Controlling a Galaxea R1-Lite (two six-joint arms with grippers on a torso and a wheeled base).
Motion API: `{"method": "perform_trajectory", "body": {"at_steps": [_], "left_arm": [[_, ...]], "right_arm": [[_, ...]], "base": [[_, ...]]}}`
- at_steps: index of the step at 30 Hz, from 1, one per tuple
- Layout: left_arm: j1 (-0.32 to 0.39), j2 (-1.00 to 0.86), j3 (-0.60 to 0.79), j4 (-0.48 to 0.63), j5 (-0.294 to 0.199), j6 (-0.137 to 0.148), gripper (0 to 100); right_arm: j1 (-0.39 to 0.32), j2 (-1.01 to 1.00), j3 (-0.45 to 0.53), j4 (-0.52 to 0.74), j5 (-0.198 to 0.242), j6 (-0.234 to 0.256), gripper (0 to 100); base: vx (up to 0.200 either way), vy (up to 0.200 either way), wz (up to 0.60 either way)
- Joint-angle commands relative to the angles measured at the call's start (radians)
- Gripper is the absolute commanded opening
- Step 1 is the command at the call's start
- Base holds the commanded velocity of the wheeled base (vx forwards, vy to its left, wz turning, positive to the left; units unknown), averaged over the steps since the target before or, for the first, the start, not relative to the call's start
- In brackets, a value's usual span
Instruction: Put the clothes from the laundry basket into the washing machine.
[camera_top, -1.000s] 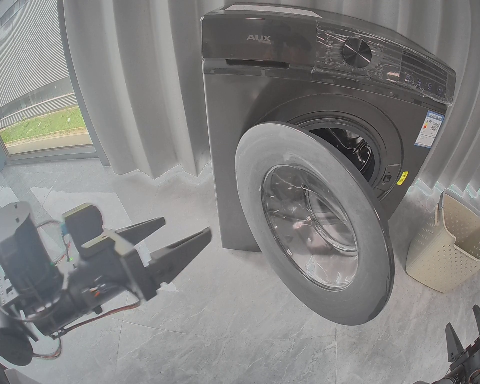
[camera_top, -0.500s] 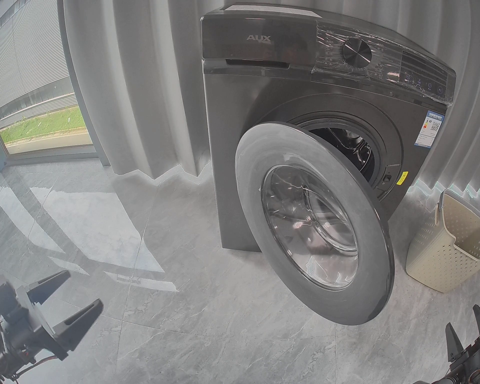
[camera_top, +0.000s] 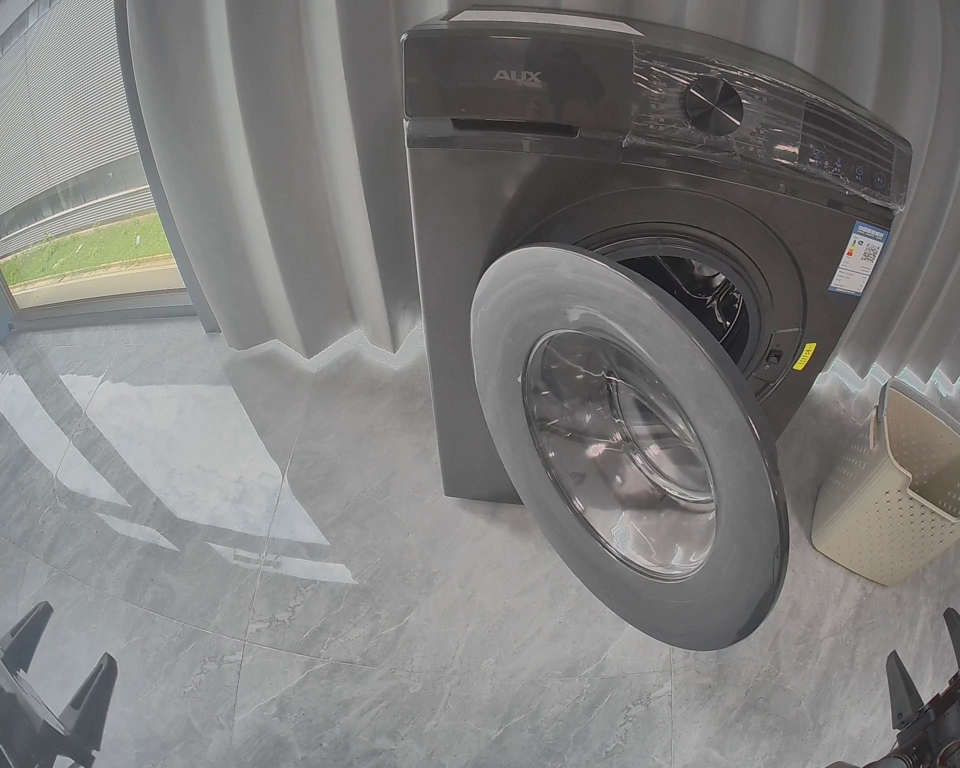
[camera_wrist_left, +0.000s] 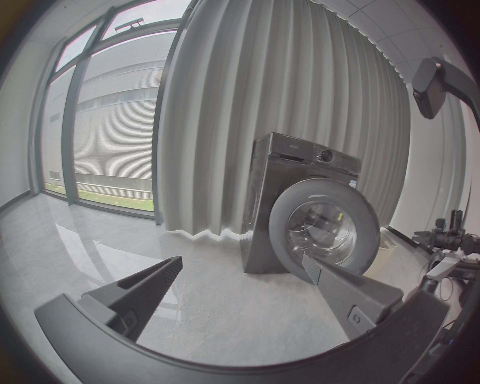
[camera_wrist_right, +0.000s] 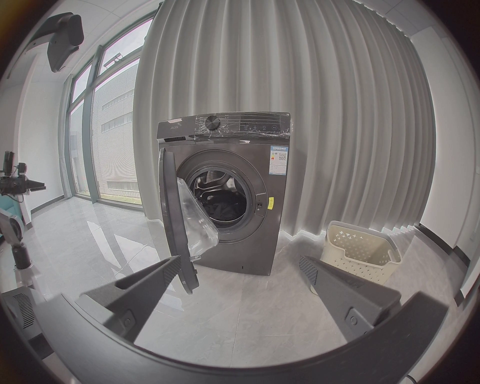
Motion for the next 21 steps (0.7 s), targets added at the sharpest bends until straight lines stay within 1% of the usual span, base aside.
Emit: {"method": "perform_trajectory", "body": {"at_steps": [1, 2, 3, 4, 5, 7, 8, 9, 10, 11, 12, 13, 14, 15, 16, 17, 18, 19, 20, 21], "left_arm": [[0.071, -0.144, 0.034, 0.03, 0.007, 0.016, 100], [0.071, -0.144, 0.037, 0.03, 0.007, 0.016, 100], [0.075, -0.144, 0.065, 0.002, 0.008, 0.032, 100], [0.08, -0.144, 0.091, -0.016, 0.005, 0.039, 100], [0.08, -0.144, 0.112, -0.025, 0.0, 0.041, 100], [0.078, -0.144, 0.115, 0.001, 0.0, 0.036, 100], [0.078, -0.146, 0.115, 0.035, 0.0, 0.038, 100], [0.078, -0.146, 0.115, 0.05, -0.001, 0.041, 100], [0.078, -0.144, 0.115, 0.064, -0.001, 0.044, 100], [0.078, -0.146, 0.115, 0.067, -0.004, 0.039, 100], [0.078, -0.146, 0.115, 0.071, -0.015, 0.038, 100], [0.078, -0.146, 0.115, 0.071, -0.03, 0.039, 100], [0.08, -0.146, 0.115, 0.071, -0.041, 0.042, 100], [0.078, -0.146, 0.115, 0.073, -0.056, 0.042, 100], [0.078, -0.146, 0.115, 0.073, -0.063, 0.038, 100], [0.077, -0.144, 0.115, 0.073, -0.072, 0.033, 100], [0.077, -0.144, 0.115, 0.073, -0.076, 0.03, 100], [0.077, -0.144, 0.115, 0.073, -0.09, 0.013, 100], [0.077, -0.144, 0.115, 0.073, -0.102, -0.021, 100], [0.077, -0.146, 0.115, 0.073, -0.115, -0.054, 100]], "right_arm": [[0.0, -0.015, 0.018, -0.001, 0.005, -0.006, 100], [0.0, -0.016, 0.018, -0.001, 0.005, -0.006, 100], [0.0, -0.015, 0.018, -0.003, 0.007, -0.009, 100], [0.0, -0.015, 0.018, -0.006, 0.007, -0.009, 100], [0.0, -0.016, 0.018, -0.006, 0.007, -0.009, 100], [0.0, -0.016, 0.018, -0.006, 0.008, -0.009, 100], [-0.001, -0.016, 0.004, -0.032, 0.008, 0.007, 100], [-0.003, -0.005, -0.062, -0.087, 0.008, 0.036, 100], [0.0, 0.027, -0.166, -0.142, -0.004, 0.08, 100], [-0.001, 0.07, -0.237, -0.165, -0.009, 0.103, 100], [-0.004, 0.142, -0.326, -0.164, -0.002, 0.105, 100], [-0.003, 0.185, -0.366, -0.15, 0.013, 0.091, 100], [0.0, 0.197, -0.369, -0.136, 0.037, 0.074, 100], [0.0, 0.212, -0.364, -0.096, 0.114, 0.031, 100], [-0.003, 0.234, -0.354, -0.065, 0.177, 0.008, 100], [-0.001, 0.3, -0.334, -0.033, 0.301, -0.013, 100], [0.0, 0.331, -0.329, -0.024, 0.355, -0.012, 100], [0.0, 0.384, -0.321, -0.024, 0.441, -0.001, 100], [0.002, 0.43, -0.32, -0.019, 0.505, 0.025, 100], [0.0, 0.484, -0.321, -0.024, 0.554, 0.071, 100]], "base": [[0.0, 0.0, 0.0], [0.0, 0.0, 0.0], [0.0, 0.0, 0.0], [0.0, 0.0, 0.0], [0.0, 0.0, 0.0], [0.0, 0.0, 0.0], [0.0, 0.0, 0.0], [0.0, 0.0, 0.0], [0.0, 0.0, 0.0], [0.0, 0.0, 0.0], [0.0, 0.0, 0.0], [0.0, 0.0, 0.0], [0.0, 0.0, 0.0], [0.0, 0.0, 0.0], [0.0, 0.0, 0.0], [0.0, 0.0, 0.0], [0.0, 0.0, 0.0], [0.0, 0.0, 0.0], [0.0, 0.0, 0.0], [0.0, 0.0, 0.0]]}}
